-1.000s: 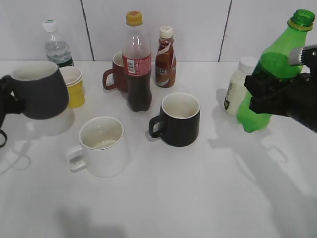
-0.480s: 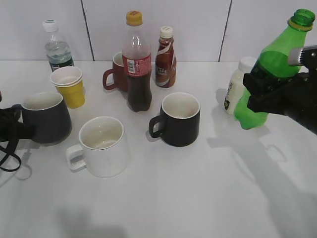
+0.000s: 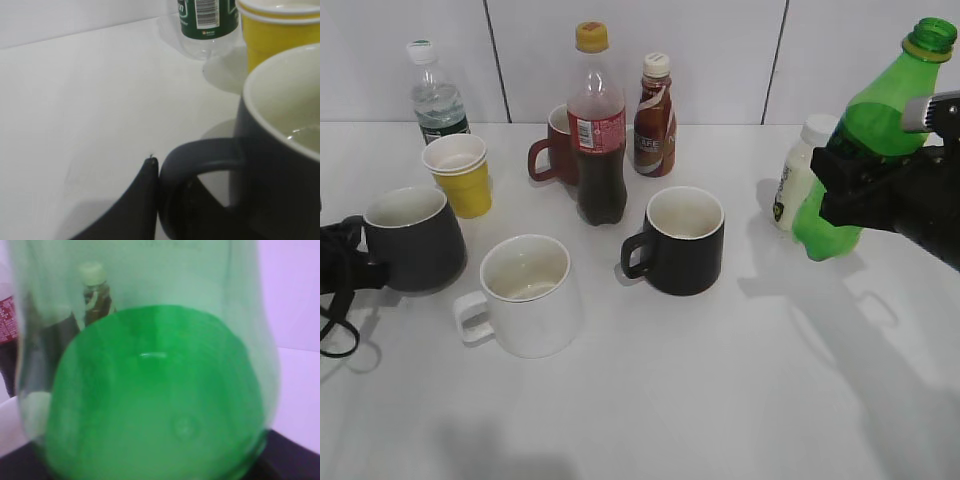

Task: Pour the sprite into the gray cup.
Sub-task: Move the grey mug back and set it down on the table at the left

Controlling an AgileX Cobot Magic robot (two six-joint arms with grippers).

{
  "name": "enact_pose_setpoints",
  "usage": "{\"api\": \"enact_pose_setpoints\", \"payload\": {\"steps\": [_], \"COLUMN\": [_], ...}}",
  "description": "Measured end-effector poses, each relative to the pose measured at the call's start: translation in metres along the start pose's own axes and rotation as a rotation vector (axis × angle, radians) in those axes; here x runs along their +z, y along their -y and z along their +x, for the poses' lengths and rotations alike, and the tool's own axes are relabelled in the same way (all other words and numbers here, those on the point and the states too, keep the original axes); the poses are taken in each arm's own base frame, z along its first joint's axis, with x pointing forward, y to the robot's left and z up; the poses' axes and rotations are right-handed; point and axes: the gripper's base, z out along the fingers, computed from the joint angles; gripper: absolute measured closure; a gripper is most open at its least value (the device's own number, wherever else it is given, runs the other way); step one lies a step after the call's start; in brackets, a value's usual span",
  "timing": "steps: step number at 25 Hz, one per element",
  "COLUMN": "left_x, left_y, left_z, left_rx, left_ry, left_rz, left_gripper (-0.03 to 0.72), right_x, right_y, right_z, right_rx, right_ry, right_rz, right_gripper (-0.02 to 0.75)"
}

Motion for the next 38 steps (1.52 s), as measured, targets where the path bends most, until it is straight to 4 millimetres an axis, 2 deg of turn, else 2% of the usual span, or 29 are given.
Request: {"api": "enact_pose_setpoints", "payload": {"steps": [11, 19, 25, 33, 38], "left_x": [-0.014, -0.018, -0.031, -0.047, -0.062], "left_y": [0.001, 0.006, 0.005, 0.001, -0.003], "left_z": [0.001, 0.002, 0.001, -0.021, -0.043], "left_rx": [0.014, 0.039, 0.041, 0.043, 0.044], "left_ry": [-0.023, -0.030, -0.035, -0.023, 0.020], "left_rz": [0.026, 0.079, 0.083, 0.080, 0.072], "left_gripper": [0.615, 0.533, 0.514, 0.504, 0.503], "right_x": [0.000, 0.000, 0.000, 0.000, 0.003], "right_y": [0.000, 0.000, 0.000, 0.009, 0.012], "right_z": [0.000, 0.000, 0.000, 0.001, 0.020], "right_rx": [0.000, 0.010, 0.012, 0.084, 0.047], "right_ry": [0.000, 0.000, 0.000, 0.004, -0.068], "right_rz": [0.000, -0.001, 0.000, 0.103, 0.126], "right_gripper": [0.327, 0.327, 0.327, 0.327, 0.327]}}
